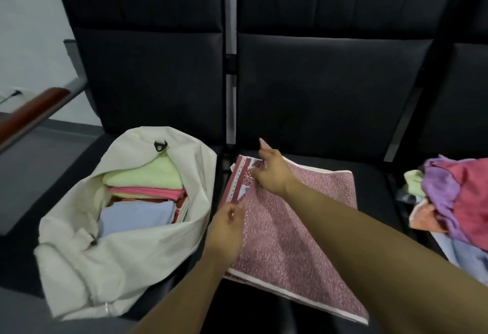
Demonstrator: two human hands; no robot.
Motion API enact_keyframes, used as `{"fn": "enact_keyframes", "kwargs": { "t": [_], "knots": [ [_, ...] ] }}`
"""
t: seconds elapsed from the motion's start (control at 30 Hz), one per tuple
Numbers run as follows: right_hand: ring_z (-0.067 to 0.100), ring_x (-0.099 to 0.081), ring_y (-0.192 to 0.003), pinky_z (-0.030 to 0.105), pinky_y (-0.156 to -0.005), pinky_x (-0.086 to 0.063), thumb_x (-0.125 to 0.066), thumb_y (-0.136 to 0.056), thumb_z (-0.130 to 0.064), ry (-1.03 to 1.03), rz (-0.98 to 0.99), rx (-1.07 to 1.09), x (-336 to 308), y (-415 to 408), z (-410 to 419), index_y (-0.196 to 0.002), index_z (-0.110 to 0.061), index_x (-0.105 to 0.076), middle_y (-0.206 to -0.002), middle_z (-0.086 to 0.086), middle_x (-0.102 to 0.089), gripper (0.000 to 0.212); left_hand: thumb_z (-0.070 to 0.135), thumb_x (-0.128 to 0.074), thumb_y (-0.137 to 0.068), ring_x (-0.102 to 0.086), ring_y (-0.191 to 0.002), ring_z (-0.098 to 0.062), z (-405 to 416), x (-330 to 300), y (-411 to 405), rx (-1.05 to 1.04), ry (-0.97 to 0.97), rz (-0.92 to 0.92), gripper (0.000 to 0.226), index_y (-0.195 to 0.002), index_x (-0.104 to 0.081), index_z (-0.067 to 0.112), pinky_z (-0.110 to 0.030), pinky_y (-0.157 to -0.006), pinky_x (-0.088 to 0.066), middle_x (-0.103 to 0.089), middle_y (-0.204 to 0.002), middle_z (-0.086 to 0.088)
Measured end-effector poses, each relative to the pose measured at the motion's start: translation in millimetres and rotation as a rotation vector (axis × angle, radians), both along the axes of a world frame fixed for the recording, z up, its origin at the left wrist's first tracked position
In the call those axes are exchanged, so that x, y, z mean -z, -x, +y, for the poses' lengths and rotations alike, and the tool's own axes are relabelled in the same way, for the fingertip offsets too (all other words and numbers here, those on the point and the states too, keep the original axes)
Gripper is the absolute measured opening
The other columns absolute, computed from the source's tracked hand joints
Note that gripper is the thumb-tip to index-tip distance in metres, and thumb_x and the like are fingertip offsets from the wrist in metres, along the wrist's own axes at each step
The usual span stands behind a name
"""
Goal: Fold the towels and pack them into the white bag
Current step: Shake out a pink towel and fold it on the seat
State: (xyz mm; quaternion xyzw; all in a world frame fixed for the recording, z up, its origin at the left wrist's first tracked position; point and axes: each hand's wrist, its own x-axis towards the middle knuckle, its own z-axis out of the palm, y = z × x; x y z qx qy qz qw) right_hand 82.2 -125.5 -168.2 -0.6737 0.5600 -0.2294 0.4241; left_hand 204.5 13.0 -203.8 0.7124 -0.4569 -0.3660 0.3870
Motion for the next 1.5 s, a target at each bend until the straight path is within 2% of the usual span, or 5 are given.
{"fn": "enact_keyframes", "kwargs": {
  "t": [0.33, 0.6, 0.77, 1.03, 1.5],
  "knots": [
    [0.002, -0.054, -0.057, 0.024, -0.068, -0.05, -0.051, -0.104, -0.025, -0.251, -0.045, -0.044, 28.3, -4.1, 2.3, -0.156, -0.031, -0.031, -0.139, 0.0, -0.054, 0.056, 0.025, -0.047, -0.104, -0.064, -0.085, -0.03, 11.7, 41.6, -29.1, -0.027, -0.05, -0.447, 0.01, -0.099, -0.053, 0.019, -0.037, -0.07, -0.045, -0.064, -0.087, -0.002],
    [0.011, -0.062, -0.057, 0.02, -0.047, -0.047, -0.054, -0.104, -0.022, -0.198, 0.159, 0.251, 42.0, 100.6, 13.3, -0.14, -0.016, -0.052, -0.12, 0.012, -0.065, 0.037, 0.011, -0.058, -0.085, -0.064, -0.097, -0.037, 15.0, 34.6, -5.7, 0.046, -0.217, -0.777, 0.029, -0.113, -0.053, 0.006, -0.041, -0.08, -0.052, -0.059, -0.107, -0.018],
    [0.041, -0.057, -0.115, 0.044, -0.097, -0.051, -0.063, -0.088, -0.032, -0.256, 0.485, 0.522, 70.4, 180.4, 34.1, -0.127, -0.011, -0.058, -0.132, 0.02, -0.054, 0.045, 0.022, -0.047, -0.102, -0.055, -0.116, -0.036, -16.0, 33.2, 2.1, 0.113, -0.24, -0.701, 0.032, -0.128, -0.047, 0.004, -0.042, -0.098, -0.042, -0.052, -0.126, -0.02],
    [0.029, -0.065, -0.067, 0.033, -0.067, -0.053, -0.077, -0.083, -0.035, -0.388, 0.327, 0.595, 89.4, 216.3, 63.8, -0.062, -0.008, -0.064, -0.07, 0.011, -0.068, 0.037, 0.046, -0.065, -0.096, -0.043, -0.137, -0.045, -62.8, 39.9, -2.9, -0.115, -0.446, -0.396, 0.082, -0.144, -0.031, -0.011, -0.048, -0.11, -0.038, -0.043, -0.147, -0.029],
    [0.022, -0.057, -0.065, 0.048, -0.079, -0.058, -0.063, -0.097, -0.02, -0.294, 0.185, 0.541, 90.5, 267.6, 71.8, -0.071, 0.004, -0.069, -0.065, 0.01, -0.064, 0.036, 0.041, -0.076, -0.09, -0.069, -0.095, -0.034, -59.4, 54.0, 13.4, -0.072, -0.336, -0.14, 0.041, -0.108, -0.072, 0.005, -0.042, -0.091, -0.055, -0.075, -0.106, -0.014]
  ]
}}
